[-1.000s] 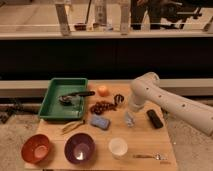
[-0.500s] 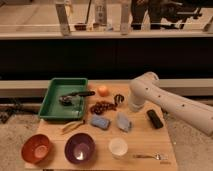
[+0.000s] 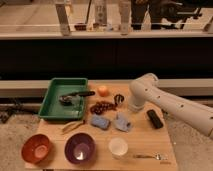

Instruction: Place towel in metal cup

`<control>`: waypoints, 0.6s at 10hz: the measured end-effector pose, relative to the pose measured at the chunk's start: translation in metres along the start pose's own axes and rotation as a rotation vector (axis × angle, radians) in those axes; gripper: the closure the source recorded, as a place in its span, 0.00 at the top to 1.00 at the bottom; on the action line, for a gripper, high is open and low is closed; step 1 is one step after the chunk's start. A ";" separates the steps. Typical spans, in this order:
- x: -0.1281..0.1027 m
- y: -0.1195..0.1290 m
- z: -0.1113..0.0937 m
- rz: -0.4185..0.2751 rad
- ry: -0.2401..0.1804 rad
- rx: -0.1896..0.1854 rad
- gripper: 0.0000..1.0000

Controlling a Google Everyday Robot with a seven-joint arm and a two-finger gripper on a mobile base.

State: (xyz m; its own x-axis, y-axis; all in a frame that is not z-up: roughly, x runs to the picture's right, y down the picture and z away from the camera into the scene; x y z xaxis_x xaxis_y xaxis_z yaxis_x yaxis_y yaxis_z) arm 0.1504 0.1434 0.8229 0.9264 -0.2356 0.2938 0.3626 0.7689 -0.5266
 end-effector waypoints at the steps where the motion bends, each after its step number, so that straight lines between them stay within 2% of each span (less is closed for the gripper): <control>1: -0.001 -0.001 0.004 -0.002 -0.002 -0.004 0.62; 2: -0.001 -0.002 0.004 0.000 -0.003 -0.008 0.74; 3: -0.001 -0.002 0.004 0.001 -0.003 -0.010 0.79; 6: -0.001 0.000 0.014 0.013 -0.006 -0.010 0.80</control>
State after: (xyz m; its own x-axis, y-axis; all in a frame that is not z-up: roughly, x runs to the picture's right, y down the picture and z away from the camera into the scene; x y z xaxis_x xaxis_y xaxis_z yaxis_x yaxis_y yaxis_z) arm 0.1477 0.1523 0.8337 0.9304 -0.2220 0.2918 0.3517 0.7656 -0.5388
